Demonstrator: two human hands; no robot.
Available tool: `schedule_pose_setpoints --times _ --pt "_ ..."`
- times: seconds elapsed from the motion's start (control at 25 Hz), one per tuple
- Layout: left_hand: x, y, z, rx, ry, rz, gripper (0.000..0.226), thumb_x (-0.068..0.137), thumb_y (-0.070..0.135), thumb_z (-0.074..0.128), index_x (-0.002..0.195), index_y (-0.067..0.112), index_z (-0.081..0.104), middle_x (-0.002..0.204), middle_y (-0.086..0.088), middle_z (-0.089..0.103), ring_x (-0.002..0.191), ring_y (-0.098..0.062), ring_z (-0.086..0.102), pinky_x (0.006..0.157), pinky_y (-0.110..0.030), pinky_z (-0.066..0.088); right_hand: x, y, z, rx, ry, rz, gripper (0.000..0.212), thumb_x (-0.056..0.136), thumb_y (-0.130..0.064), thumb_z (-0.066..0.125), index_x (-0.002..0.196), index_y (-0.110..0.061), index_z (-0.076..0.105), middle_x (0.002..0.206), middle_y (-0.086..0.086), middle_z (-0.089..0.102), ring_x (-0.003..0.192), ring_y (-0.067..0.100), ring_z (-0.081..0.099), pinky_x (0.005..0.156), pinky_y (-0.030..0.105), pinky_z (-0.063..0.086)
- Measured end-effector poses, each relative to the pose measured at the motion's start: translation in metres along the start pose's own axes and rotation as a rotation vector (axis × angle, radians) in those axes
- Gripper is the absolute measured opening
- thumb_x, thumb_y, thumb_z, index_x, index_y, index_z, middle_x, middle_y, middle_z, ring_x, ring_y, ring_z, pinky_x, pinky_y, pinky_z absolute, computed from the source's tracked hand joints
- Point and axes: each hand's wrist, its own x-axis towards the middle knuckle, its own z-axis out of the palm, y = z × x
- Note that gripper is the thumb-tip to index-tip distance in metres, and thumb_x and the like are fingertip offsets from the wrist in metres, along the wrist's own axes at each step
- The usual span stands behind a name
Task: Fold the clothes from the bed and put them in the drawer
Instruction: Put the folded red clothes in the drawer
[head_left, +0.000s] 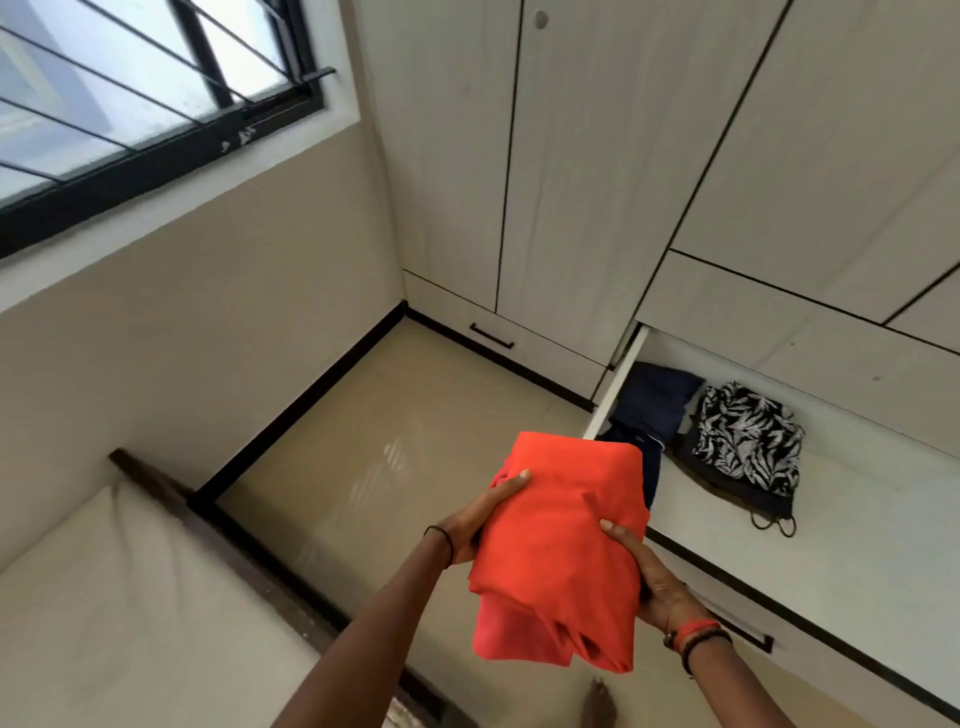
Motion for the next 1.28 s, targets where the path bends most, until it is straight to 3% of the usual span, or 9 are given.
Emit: schedule_pose_setpoints --times 0.2,0.4,0.6,0.76,1.04,1.28 --pt "0.058 0.028 0.063 0.032 -0.049 -0.004 0.057 0.083 0.051 0.064 0.128 0.017 0.057 0.115 -0.005 0.07 0.106 -0.019 0.066 0.09 -0.033 0.052 0.014 -0.037 -0.072 0.08 0.04 -0.037 0.108 0.015 -0.042 0.095 0.113 -0.016 0.059 0.102 0.015 0.072 0.097 0.031 0.066 0.082 0.044 0.052" --pt "0.149 0.049 0.138 0.061 -0.059 -0.07 0.06 0.078 0.05 0.07 0.126 0.016 0.058 0.117 -0.006 0.069 0.109 -0.022 0.065 0.1 -0.04 0.048 0.037 -0.086 -0.168 0.111 0.092 0.025 0.107 0.017 -0.042 0.095 0.113 -0.016 0.057 0.101 0.018 0.072 0.1 0.035 0.064 0.084 0.048 0.053" --pt "0.25 0.062 0.215 0.138 -0.078 -0.159 0.06 0.074 0.052 0.073 0.121 0.018 0.061 0.113 -0.007 0.07 0.105 -0.024 0.066 0.097 -0.041 0.05 0.065 -0.127 -0.267 0.148 0.167 0.02 0.106 0.022 -0.043 0.095 0.118 -0.017 0.057 0.107 0.016 0.071 0.104 0.034 0.064 0.087 0.047 0.052" --pt "0.315 0.066 0.26 0.173 -0.106 -0.184 0.05 0.078 0.044 0.071 0.121 0.02 0.062 0.111 -0.006 0.071 0.098 -0.02 0.068 0.082 -0.033 0.055 0.093 -0.148 -0.333 0.173 0.217 0.0 0.105 0.022 -0.044 0.095 0.117 -0.019 0.056 0.111 0.014 0.069 0.106 0.033 0.062 0.087 0.046 0.052" --pt "0.406 0.036 0.277 0.244 -0.034 -0.146 0.09 0.05 0.056 0.085 0.129 0.031 0.05 0.125 0.004 0.062 0.116 -0.021 0.058 0.107 -0.046 0.039 0.136 -0.145 -0.394 0.088 0.21 -0.121 0.105 0.023 -0.052 0.093 0.117 -0.024 0.057 0.112 0.004 0.069 0.103 0.023 0.065 0.079 0.036 0.052" --pt "0.444 -0.011 0.267 0.227 0.028 -0.206 0.091 0.048 0.053 0.081 0.13 0.032 0.047 0.132 0.005 0.056 0.119 -0.02 0.053 0.111 -0.044 0.034 0.18 -0.099 -0.423 0.054 0.183 -0.064 0.098 0.032 -0.054 0.09 0.119 -0.028 0.054 0.118 0.004 0.066 0.107 0.026 0.063 0.082 0.038 0.053"
